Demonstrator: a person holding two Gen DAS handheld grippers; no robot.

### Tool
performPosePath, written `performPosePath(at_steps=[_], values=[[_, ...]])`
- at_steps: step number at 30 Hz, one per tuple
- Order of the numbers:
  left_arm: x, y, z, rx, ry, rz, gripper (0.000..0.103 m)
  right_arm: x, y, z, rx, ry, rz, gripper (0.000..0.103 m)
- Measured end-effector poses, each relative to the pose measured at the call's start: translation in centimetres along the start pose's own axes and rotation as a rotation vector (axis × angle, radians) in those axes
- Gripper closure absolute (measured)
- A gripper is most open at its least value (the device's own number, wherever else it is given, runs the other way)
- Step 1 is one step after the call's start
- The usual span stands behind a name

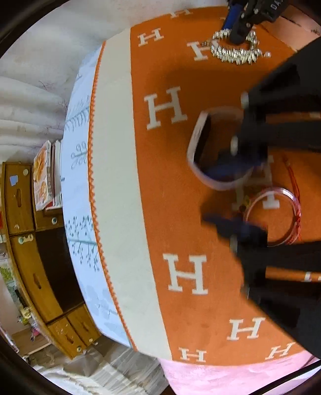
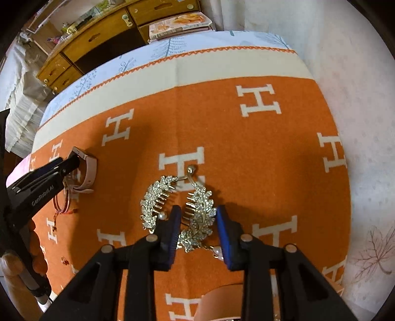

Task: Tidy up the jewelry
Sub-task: 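Grasp the white smartwatch with the left tool while the right tool grasps the silver leaf brooch, then carry the watch and leaf brooch over the pink box and open both tools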

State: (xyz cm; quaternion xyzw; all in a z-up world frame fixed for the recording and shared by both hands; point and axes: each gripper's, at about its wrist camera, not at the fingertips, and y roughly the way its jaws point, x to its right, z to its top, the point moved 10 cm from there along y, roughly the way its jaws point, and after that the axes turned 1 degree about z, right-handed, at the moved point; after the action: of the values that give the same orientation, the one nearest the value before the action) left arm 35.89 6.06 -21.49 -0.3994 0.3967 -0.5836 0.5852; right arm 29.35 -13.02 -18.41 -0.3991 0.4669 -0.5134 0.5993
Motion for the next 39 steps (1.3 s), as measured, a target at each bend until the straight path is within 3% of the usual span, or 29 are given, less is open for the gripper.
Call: performPosePath(at_steps=[4,7,9,11,21,25,32,39], values=[[0.2,-0.6,-0.1,0.02,0.005,0.019,0.1,0.2,-0.5,0.1,0.029,0.021,0.063,0.075],[0.4,-1.5,-0.3,0.031,-0.015,-0.007,0.101,0.1,-1.3,-0.1,0.058,0.025,0.094,0.075],[0.7,-2.6,-0.4,0.048,-0.021,-0.024,0.101,-0.1,-2.0,-0.3,0.078,0.029,0.119,0.08],[1.1,-3.6,-0.6,0.061,-0.019,-0.041,0.101,-0.2,-2.8,-0.3,0.088,0.036,0.163,0.096],[6.7,-11.6,-2.2,0.151,0.044,-0.181,0.101,-1.1,-9.3,-1.5,0.209,0.03,0.319,0.098],[10.6,-15.3,-4.1,0.18,0.106,-0.26,0.101,-0.5,-13.8,-3.7,0.307,0.025,0.368,0.098],[17.3,-19.5,-8.4,0.193,0.215,-0.4,0.101,3.0,-18.6,-9.2,0.438,0.002,0.302,0.098],[22.3,-18.3,-14.0,0.108,0.284,-0.488,0.1,8.0,-20.4,-13.8,0.535,0.069,0.216,0.098]])
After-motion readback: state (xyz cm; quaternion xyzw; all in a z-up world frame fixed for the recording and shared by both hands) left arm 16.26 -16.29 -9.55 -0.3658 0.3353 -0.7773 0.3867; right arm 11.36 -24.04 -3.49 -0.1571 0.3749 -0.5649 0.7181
